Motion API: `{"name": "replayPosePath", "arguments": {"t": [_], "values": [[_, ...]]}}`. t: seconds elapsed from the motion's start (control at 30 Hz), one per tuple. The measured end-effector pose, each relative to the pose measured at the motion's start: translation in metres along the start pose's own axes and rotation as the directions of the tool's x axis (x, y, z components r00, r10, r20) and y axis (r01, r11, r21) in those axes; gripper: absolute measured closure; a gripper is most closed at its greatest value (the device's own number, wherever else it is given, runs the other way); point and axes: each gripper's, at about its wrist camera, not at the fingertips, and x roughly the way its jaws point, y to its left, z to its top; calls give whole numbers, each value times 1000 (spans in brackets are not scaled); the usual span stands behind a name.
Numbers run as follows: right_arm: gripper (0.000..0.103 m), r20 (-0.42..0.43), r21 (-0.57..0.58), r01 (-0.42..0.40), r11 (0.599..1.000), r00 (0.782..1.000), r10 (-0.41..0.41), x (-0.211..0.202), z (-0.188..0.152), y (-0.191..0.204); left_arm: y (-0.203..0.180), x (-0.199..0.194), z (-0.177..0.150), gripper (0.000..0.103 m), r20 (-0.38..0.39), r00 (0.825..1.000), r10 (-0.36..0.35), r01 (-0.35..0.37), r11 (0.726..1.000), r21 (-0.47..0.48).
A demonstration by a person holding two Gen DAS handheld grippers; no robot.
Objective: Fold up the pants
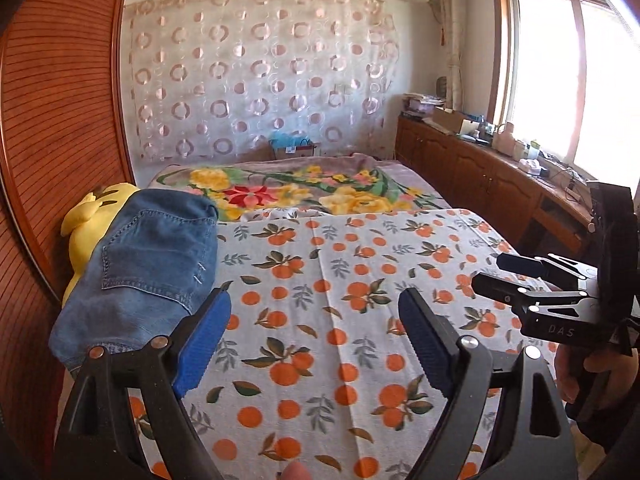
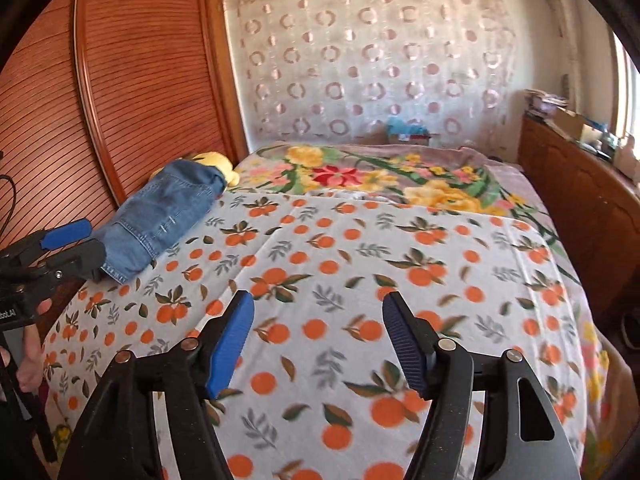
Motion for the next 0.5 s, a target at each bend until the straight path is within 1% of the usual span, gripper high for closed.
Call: {"name": "replayPosePath", "arguments": {"t": [0.13,0.3,0.5], "values": [[33,23,13,20,1000,1000,-21,-22,-10,-3,-14,-11,-1,17,-1,1000,16,-16,1000,7],[33,42,37,38,999,998,-39,-50,-28,-12,-26,-26,-6,17,14,1000,-4,4,1000,10],[33,76,60,52,997,996,-56,-84,-35,-10,-37,-52,-13,17,20,999,25,-26,1000,14]]}}
